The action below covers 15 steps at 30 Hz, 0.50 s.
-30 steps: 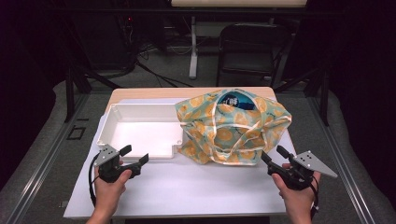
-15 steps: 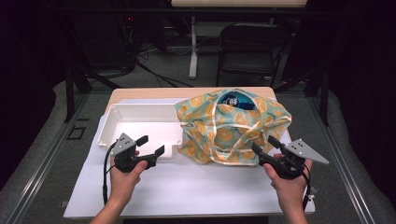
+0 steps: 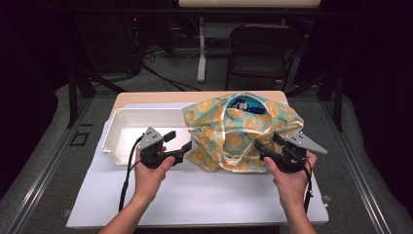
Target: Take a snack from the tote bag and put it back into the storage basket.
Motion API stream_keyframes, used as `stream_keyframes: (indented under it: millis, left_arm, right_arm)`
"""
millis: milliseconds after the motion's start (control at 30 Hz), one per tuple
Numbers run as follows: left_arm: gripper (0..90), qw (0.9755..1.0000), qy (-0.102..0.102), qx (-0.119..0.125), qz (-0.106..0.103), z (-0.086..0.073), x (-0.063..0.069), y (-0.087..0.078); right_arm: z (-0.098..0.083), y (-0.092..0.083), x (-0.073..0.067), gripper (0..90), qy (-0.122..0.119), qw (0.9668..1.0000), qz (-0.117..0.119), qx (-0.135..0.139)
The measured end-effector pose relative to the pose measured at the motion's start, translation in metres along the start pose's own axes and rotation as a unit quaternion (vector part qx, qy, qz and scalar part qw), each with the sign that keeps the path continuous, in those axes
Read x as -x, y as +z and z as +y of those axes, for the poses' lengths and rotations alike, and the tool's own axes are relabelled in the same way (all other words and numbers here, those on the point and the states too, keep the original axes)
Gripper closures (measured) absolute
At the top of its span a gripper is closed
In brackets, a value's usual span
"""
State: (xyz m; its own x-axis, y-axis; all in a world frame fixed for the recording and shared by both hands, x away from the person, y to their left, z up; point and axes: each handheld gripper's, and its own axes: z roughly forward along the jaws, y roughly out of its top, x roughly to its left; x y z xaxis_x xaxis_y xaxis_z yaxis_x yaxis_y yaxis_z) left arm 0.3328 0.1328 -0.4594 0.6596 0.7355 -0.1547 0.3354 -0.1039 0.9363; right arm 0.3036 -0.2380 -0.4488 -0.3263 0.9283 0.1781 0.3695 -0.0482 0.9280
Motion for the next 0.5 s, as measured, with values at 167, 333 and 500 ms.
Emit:
stream_keyframes:
  millis: [167, 333, 500]
  left_arm:
    - [36.6, 0.9999, 0.013, 0.007, -0.004, 0.007, 0.011, 0.008]
    - [43.1, 0.9994, 0.035, 0.004, 0.0, 0.009, 0.025, 0.017]
    - [42.4, 0.9993, 0.03, -0.004, -0.023, 0.007, 0.037, 0.027]
  right_arm:
    - [0.001, 0.001, 0.001, 27.3, 0.009, 0.9999, 0.002, 0.005]
    - [0.002, -0.004, 0.002, 30.2, 0.01, 0.9997, 0.015, 0.019]
    - [0.003, -0.01, 0.002, 60.9, 0.007, 0.9988, 0.02, 0.044]
